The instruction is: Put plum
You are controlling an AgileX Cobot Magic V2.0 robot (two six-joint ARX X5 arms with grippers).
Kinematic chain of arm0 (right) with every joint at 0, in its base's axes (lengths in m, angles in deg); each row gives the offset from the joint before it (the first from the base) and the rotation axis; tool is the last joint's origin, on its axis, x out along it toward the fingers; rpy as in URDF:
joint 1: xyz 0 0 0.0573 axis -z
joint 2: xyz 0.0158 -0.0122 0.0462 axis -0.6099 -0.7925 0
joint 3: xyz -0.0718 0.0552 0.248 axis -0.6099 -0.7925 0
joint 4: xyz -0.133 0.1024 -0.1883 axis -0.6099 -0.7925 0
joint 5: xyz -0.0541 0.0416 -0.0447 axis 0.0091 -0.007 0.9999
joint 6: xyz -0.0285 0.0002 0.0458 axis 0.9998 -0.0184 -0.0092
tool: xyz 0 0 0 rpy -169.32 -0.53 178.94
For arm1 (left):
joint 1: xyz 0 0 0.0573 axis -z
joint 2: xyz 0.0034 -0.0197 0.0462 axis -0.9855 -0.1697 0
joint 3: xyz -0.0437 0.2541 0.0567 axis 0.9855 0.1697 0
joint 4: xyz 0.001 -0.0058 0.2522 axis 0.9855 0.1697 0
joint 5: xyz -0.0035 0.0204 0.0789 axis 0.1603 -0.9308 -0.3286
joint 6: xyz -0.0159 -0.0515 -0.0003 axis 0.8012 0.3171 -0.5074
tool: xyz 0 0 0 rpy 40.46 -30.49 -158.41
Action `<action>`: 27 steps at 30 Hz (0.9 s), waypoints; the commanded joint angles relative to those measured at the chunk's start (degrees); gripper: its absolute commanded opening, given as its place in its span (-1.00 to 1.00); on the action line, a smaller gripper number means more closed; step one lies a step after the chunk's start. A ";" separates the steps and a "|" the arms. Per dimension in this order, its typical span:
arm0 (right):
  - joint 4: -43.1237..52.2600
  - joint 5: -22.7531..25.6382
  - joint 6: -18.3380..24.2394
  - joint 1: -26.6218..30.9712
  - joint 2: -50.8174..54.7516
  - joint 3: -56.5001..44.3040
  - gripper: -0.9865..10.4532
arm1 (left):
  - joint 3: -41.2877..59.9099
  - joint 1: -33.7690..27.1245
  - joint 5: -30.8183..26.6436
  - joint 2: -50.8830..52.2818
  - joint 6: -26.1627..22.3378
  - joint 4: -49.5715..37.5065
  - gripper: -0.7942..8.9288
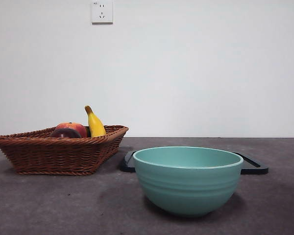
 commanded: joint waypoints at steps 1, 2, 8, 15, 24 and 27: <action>0.35 -0.04 -3.08 0.07 0.17 1.90 -0.82 | -1.44 -0.11 -0.04 0.11 5.90 0.87 -0.82; 0.28 -0.07 -3.10 0.07 0.17 2.62 -0.82 | -2.05 -0.11 -0.04 0.11 6.47 1.11 -0.82; 0.07 -0.04 -4.22 0.07 0.02 8.83 -0.82 | -8.81 -0.11 -0.04 -1.03 8.37 6.14 -0.81; -4.76 -0.13 -4.09 0.04 -4.31 20.17 -0.82 | -20.52 -0.11 0.46 -7.34 6.58 10.40 -0.82; -20.13 -11.23 -0.39 0.00 -18.27 38.45 -0.82 | -37.46 -0.11 15.47 -21.86 -4.11 22.01 -0.82; -26.05 -16.74 1.16 -0.07 -24.15 44.24 -0.82 | -41.97 -0.09 21.40 -26.62 -6.93 25.66 -0.82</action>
